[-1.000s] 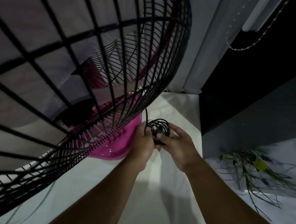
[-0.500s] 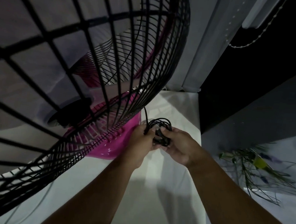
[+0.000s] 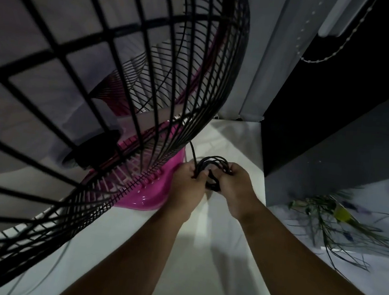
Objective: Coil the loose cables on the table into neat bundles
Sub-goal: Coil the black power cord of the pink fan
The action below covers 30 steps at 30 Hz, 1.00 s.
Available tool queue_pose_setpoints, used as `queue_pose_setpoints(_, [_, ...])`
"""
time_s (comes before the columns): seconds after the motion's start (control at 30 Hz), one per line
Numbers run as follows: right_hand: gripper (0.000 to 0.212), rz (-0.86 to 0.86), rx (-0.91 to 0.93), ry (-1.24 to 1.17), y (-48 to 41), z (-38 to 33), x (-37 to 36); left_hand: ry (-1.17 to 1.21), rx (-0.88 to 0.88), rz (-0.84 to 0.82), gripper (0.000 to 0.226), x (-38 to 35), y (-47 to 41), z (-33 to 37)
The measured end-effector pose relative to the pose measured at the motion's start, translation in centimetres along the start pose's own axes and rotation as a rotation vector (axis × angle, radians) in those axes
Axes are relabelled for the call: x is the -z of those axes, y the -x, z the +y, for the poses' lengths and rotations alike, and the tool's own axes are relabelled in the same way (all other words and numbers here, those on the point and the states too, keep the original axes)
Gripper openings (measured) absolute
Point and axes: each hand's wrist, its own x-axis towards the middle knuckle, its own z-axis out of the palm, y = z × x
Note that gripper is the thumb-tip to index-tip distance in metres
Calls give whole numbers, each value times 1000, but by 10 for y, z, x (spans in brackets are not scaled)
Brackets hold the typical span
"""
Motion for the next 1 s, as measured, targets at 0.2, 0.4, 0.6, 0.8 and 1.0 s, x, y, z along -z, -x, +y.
queue_pose_setpoints(0.2, [28,-238,41,-104,10,7,18,164,132,-33,20,5,0,-2])
queue_pose_setpoints(0.4, [19,-28,-90,-199,6,6,11,109,113,-33,19,2,0,-9])
queue_pose_setpoints(0.6, [21,197,52,98,-9,16,4,-45,137,40,13,0,-2,-15])
queue_pose_setpoints(0.8, [28,167,359,583,-4,27,11,-584,-272,177,71,-3,8,-18])
queue_pose_setpoints(1.0, [63,151,579,933,2,28,14,-1090,-486,-61,70,6,12,-33])
